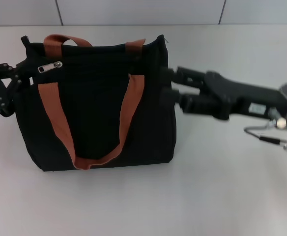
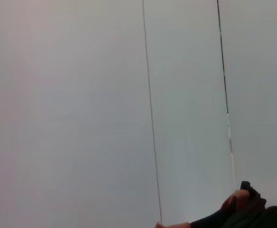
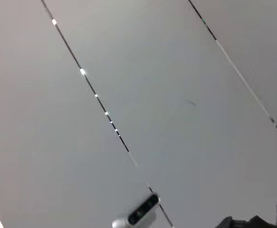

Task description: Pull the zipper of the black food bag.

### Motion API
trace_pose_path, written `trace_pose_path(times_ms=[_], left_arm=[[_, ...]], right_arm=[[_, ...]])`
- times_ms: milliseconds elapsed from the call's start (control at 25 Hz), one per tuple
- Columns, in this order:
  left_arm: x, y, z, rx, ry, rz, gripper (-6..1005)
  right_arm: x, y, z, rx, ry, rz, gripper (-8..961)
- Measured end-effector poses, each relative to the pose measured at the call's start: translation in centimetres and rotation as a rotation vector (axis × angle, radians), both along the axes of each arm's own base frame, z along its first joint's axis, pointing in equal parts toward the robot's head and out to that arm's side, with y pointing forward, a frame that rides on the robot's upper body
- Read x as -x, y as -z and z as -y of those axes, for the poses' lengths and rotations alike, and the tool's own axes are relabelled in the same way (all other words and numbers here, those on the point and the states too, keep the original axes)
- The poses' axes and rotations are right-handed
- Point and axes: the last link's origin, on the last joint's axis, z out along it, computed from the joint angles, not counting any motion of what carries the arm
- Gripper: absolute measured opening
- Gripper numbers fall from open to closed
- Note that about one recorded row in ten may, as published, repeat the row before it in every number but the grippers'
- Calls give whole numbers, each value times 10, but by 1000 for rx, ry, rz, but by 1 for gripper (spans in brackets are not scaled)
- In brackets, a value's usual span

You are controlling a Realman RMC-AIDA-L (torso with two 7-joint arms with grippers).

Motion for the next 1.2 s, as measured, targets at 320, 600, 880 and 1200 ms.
trace_pose_path(times_ms=[320, 600, 880, 1200], left_arm=[[-4, 3, 2, -48, 35, -2, 25], [-6, 2, 2, -44, 42, 8, 25], [-7, 1, 0, -38, 43, 17, 26], [-8, 2, -1, -35, 43, 21, 29]], right_arm=[[51, 0, -41, 246, 97, 69, 720], [86, 9, -65, 328, 159, 236, 714], [112, 23, -84, 323, 192, 432, 708], [127, 29, -89, 324, 187, 486, 519]])
